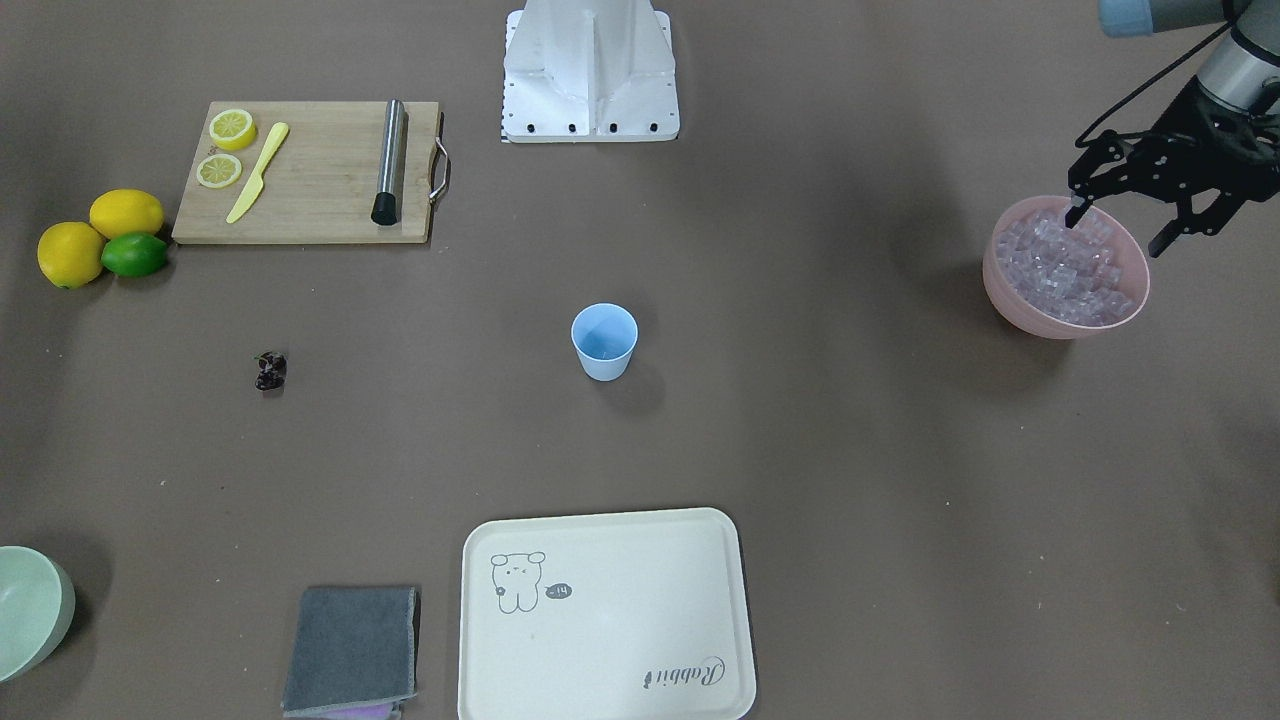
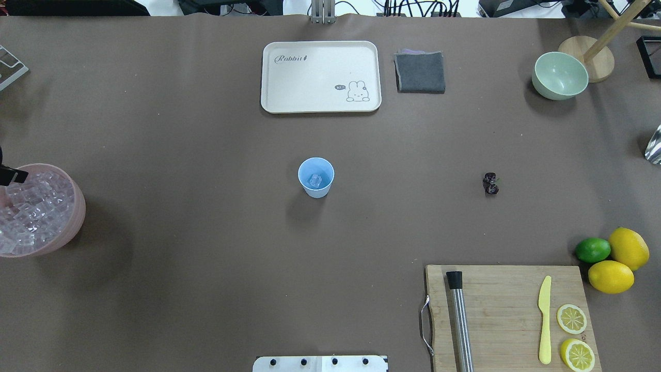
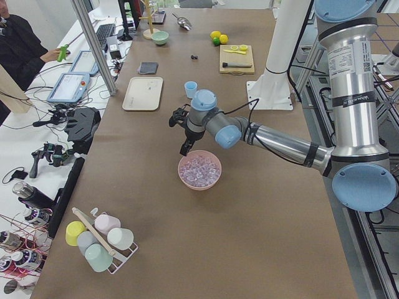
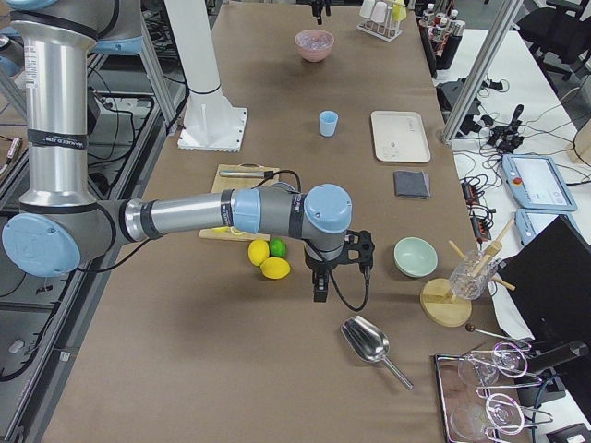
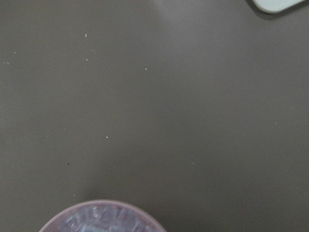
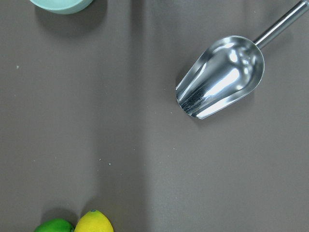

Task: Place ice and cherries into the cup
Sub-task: 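Move the left gripper back to the pink ice bowl, then lower the left gripper into the pink bowl and grasp another ice cube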

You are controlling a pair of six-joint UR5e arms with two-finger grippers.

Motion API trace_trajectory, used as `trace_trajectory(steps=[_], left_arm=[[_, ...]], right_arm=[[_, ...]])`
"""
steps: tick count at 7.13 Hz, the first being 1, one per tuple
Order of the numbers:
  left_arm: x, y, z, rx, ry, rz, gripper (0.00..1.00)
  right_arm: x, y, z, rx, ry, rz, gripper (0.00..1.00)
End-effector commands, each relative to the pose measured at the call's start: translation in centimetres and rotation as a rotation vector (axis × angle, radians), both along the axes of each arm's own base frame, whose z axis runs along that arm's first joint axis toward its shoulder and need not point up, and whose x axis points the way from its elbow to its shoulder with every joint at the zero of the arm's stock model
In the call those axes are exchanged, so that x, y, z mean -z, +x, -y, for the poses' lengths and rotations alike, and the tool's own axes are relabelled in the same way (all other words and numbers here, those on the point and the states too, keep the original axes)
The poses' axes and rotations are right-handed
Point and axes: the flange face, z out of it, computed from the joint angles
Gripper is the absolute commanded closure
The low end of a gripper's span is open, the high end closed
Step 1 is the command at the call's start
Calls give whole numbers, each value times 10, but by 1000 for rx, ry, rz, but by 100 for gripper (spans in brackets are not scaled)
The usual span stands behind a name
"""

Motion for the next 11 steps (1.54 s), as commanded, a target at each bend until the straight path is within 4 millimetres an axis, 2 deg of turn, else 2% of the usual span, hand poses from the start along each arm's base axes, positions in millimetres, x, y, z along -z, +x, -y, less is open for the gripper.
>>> trace_trajectory(steps=[1,2,3,4,6,11], left_arm=[[-29,-4,-1,-1,-35,16,2],[-35,-1,-5,-9,-46,23,2],[-47,5,0,-19,-62,33,2],[-54,22,9,-32,-58,55,2],[-60,46,7,-75,-62,66,2],[-70,59,1,-107,-78,74,3]], right_arm=[[0,0,1,-1,12,-1,0],[-4,0,1,0,19,-2,0],[-5,0,-1,0,20,-2,0],[-4,0,0,0,23,-2,0],[-4,0,0,0,23,-3,0],[-8,0,-1,-1,11,5,0]])
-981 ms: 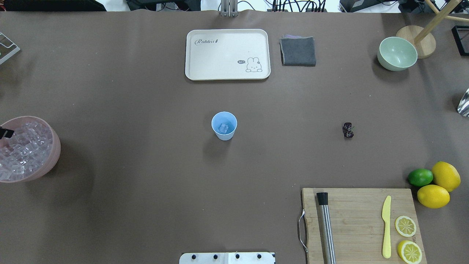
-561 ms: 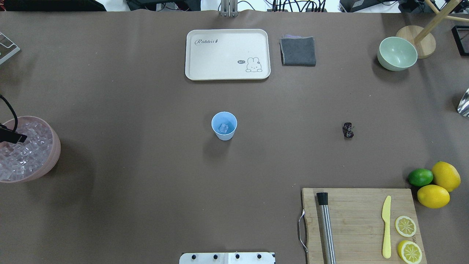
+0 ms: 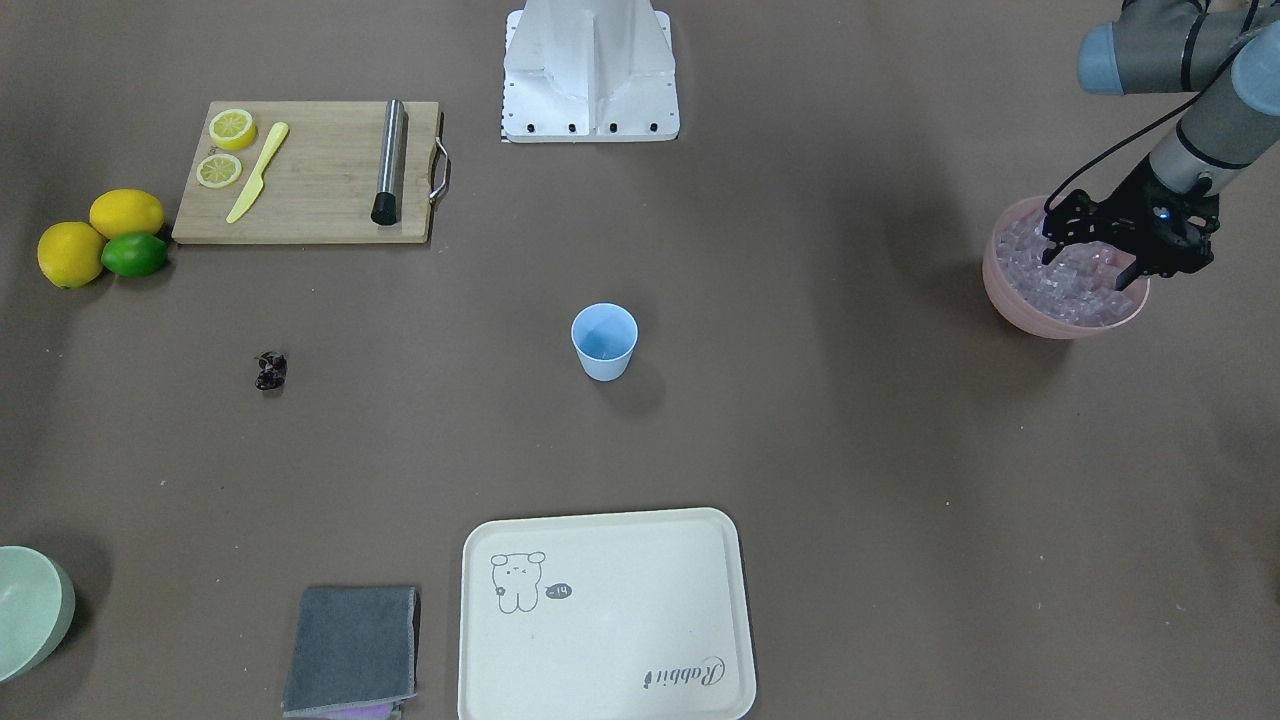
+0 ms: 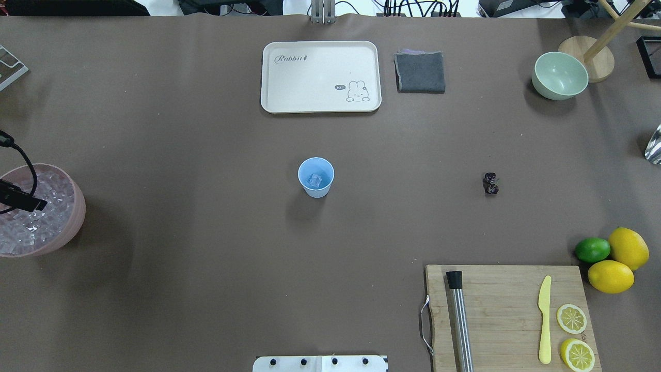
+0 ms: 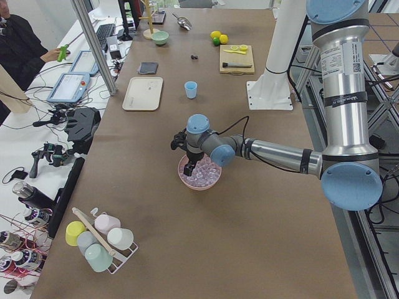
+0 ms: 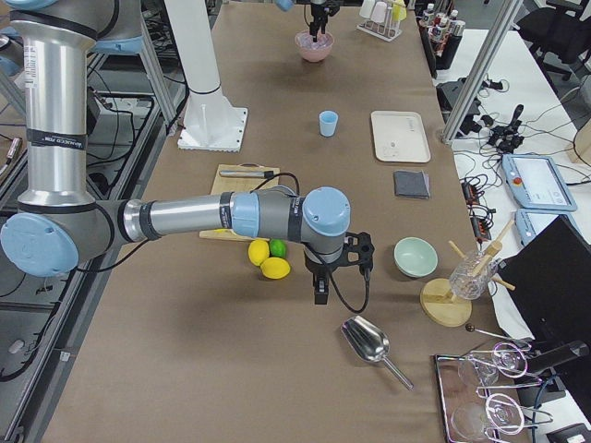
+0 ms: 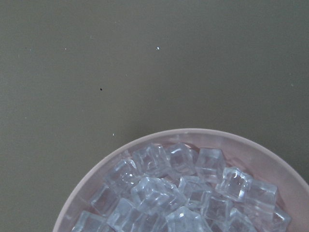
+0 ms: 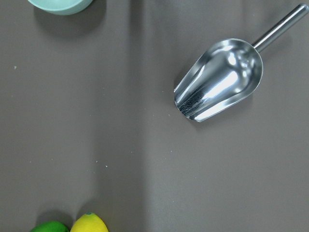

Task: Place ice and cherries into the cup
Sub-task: 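Lower the left gripper into the pink bowl and grasp another ice cube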

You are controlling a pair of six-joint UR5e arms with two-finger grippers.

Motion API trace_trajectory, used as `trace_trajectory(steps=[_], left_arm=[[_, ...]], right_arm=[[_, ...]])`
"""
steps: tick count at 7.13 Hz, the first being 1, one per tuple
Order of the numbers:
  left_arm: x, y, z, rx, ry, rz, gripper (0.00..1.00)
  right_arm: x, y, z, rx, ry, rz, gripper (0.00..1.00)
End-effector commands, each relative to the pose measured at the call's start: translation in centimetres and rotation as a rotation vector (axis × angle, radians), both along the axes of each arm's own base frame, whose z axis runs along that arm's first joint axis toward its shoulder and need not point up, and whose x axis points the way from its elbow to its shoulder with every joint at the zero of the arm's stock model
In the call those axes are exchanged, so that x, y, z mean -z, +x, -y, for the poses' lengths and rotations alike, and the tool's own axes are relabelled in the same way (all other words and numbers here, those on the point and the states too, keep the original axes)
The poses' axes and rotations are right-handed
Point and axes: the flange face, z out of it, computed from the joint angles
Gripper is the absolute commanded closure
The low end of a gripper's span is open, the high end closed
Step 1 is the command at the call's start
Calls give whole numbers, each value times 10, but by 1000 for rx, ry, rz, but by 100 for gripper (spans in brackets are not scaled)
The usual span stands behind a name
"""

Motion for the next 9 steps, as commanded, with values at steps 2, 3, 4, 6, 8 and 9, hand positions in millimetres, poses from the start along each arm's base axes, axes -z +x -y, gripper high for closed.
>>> trace_trajectory(steps=[2,3,4,6,8,9], left_arm=[[-14,6,0,-13,-20,13,3],[-14,6,0,-15,-23,10,3],[-17,8,-1,-18,-29,14,3],[-24,15,-5,-36,-38,24,3],[-25,15,-6,-38,-39,25,3],[-25,16,-5,-38,-40,26,3]], right_arm=[[-3,-1,-1,-1,-9,22,0],[-4,-2,-1,-1,-11,23,0],[-5,-2,-2,-1,-12,23,0],[1,-1,2,-1,0,21,0],[2,-1,3,-1,3,21,0],[3,0,4,-2,5,21,0]])
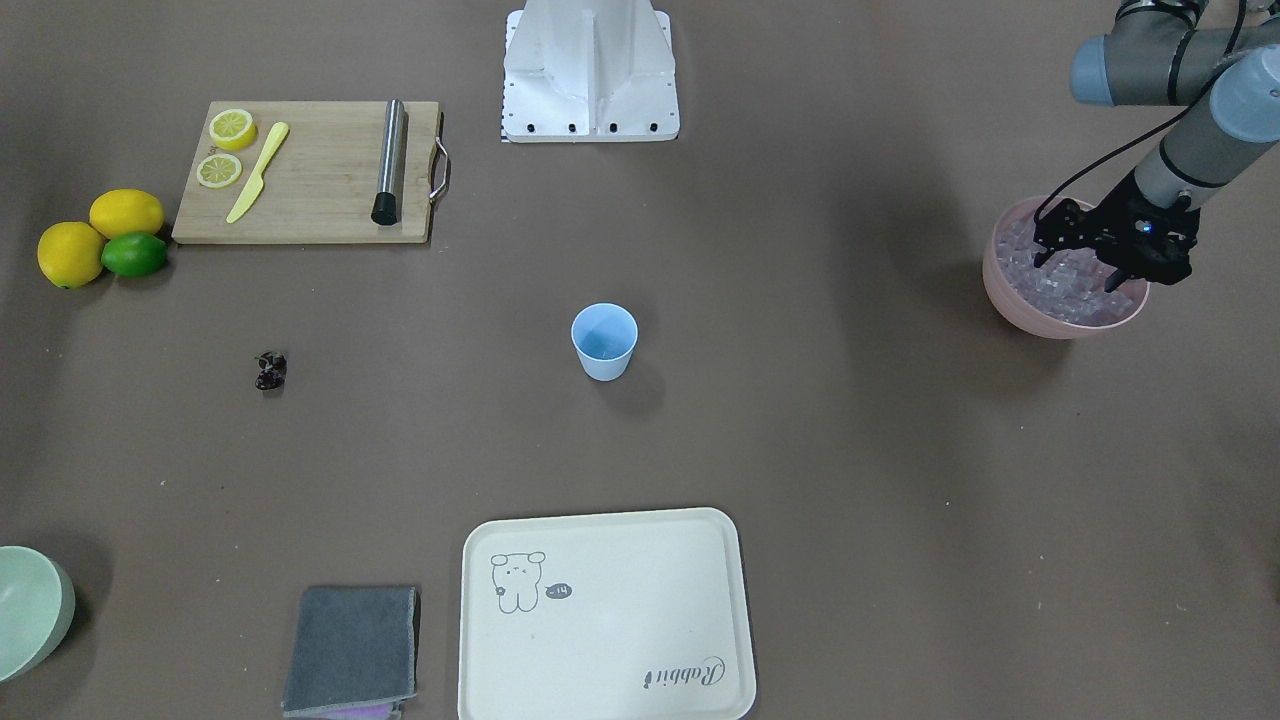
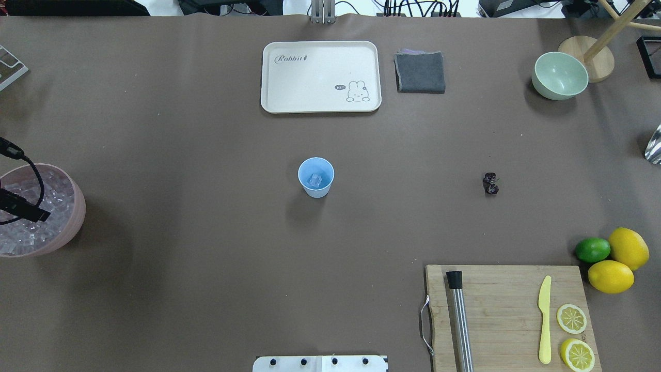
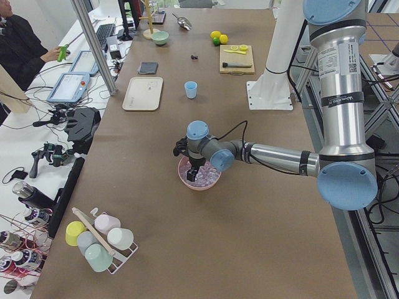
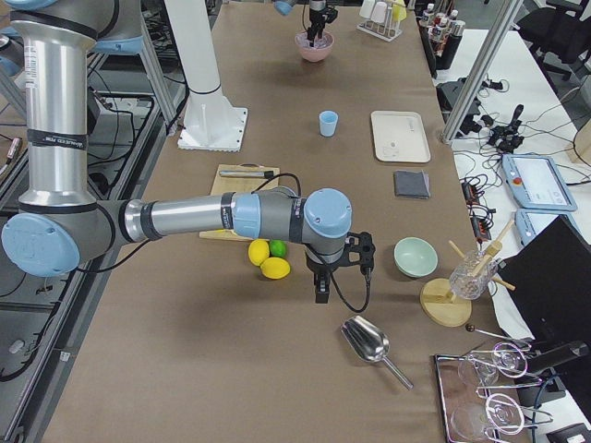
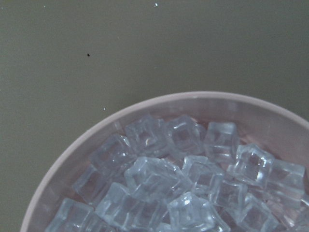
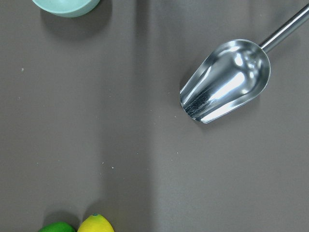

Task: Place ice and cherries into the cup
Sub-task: 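Lower the left gripper into the pink bowl and grasp another ice cube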

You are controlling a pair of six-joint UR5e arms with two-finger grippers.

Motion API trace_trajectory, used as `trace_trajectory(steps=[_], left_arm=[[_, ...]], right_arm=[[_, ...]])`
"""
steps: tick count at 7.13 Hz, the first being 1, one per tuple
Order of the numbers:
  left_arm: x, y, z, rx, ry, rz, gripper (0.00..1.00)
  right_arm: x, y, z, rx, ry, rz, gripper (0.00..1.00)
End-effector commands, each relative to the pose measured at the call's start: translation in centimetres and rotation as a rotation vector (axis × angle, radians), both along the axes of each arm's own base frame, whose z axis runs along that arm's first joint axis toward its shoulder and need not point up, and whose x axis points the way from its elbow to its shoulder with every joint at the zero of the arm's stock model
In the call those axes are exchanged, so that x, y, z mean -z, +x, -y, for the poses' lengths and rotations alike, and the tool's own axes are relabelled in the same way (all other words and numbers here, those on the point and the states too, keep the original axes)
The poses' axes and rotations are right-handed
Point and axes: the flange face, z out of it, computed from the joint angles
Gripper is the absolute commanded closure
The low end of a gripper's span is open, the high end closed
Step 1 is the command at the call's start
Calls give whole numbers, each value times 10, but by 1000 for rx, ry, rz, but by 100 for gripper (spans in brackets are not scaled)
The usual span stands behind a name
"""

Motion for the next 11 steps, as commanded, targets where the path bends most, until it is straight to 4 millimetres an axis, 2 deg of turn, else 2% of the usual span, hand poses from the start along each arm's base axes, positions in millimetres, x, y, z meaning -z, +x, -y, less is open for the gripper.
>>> trace_trajectory(steps=[1,4,5,7,8,9,10,11], left_arm=[[1,1,0,0,-2,-1,3],[-5,15,1,-27,-6,5,3],[-7,17,1,-26,-9,8,9],[-5,16,1,-28,-8,3,57],[-2,16,1,-29,-4,-2,78],[1,16,1,-28,1,-7,94],[2,15,1,-27,2,-8,100],[2,13,0,-25,2,-8,100]], right_arm=[[3,1,3,-2,6,0,0],[7,1,2,-5,12,-1,0],[9,3,4,-19,4,-1,0],[11,7,3,-30,6,-1,0],[12,8,2,-34,7,-1,0],[12,9,2,-36,8,-1,0],[14,10,2,-38,12,0,0],[14,11,2,-39,13,0,0]])
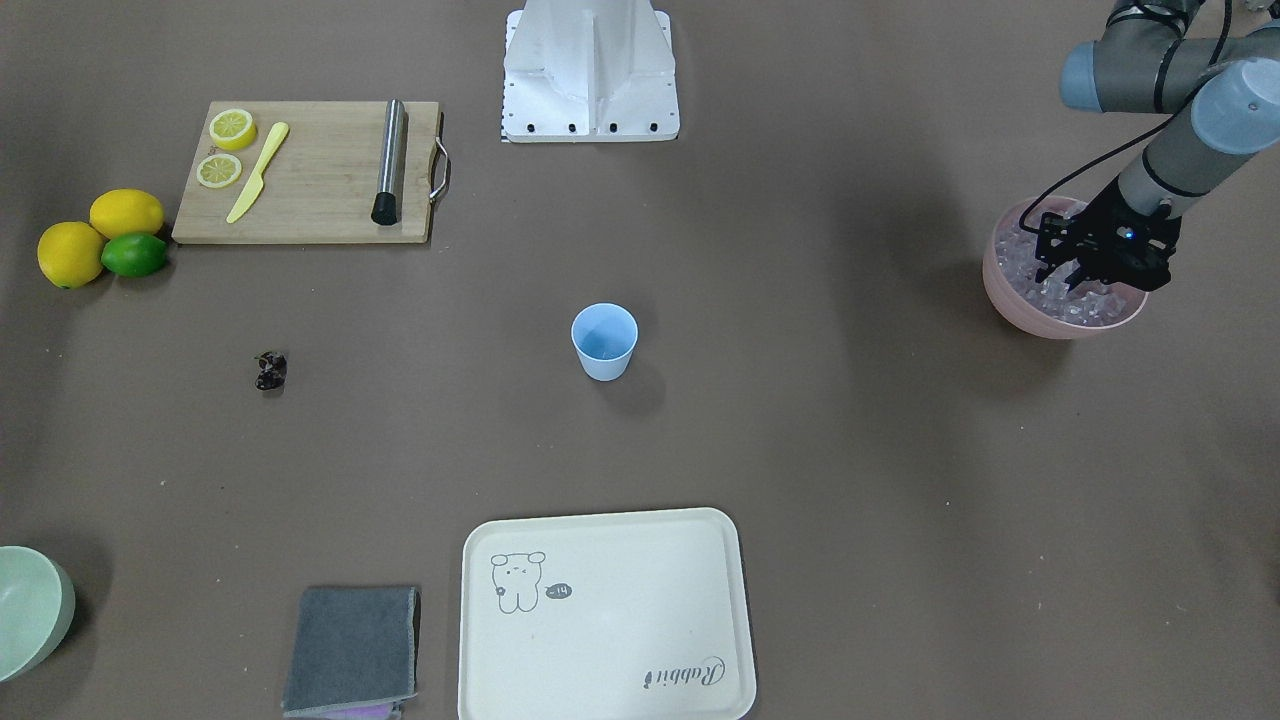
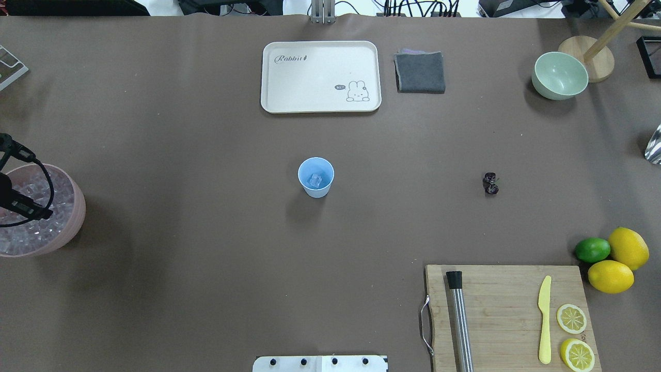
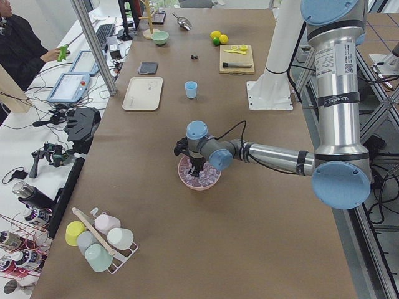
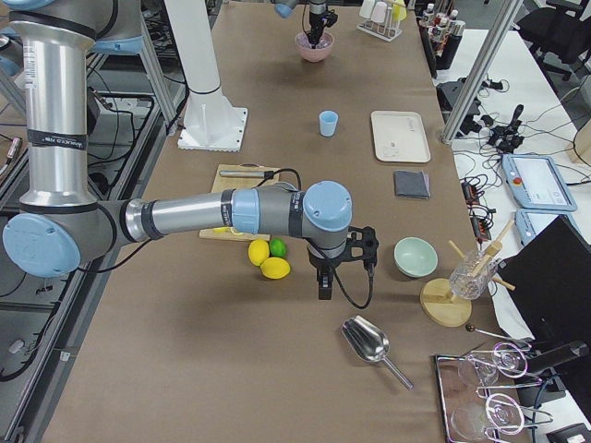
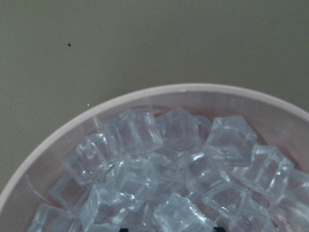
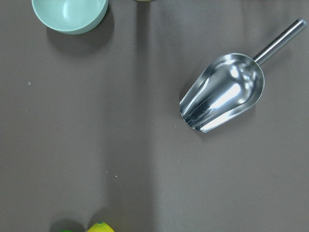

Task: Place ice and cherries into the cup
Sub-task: 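Lower the left gripper into the pink bowl and grasp another ice cube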

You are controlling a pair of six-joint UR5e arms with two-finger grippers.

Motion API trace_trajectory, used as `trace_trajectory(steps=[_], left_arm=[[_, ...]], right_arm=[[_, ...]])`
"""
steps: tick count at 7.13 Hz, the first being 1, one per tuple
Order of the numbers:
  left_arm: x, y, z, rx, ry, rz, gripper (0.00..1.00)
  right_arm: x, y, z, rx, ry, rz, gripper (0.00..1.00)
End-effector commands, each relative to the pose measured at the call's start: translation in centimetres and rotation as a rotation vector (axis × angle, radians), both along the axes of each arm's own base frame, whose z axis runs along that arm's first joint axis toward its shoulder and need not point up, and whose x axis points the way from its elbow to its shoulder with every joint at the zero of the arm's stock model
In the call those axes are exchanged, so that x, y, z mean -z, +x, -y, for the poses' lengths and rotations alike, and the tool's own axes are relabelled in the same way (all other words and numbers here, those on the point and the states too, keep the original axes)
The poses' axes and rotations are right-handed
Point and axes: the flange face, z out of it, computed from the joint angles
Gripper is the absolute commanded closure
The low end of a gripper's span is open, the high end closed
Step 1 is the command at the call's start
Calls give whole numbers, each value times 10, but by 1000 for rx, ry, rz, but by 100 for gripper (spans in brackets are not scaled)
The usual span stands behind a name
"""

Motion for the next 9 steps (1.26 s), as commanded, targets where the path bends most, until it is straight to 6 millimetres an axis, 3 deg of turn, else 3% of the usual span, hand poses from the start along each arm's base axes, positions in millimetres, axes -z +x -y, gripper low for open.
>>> trace_trajectory(steps=[1,4,6,8,9], left_arm=[[2,-6,-1,8,3,-2,100],[22,-13,-3,17,28,-25,100],[36,-40,-6,64,45,-38,100],[67,-79,-8,138,94,-68,100],[94,-76,-7,118,122,-122,100]], right_arm=[[1,2,0,-4,2,0,0],[5,2,-1,-7,6,2,0],[8,2,-1,-8,13,4,0],[8,1,-2,-5,12,4,0],[6,1,-4,-6,9,4,0]])
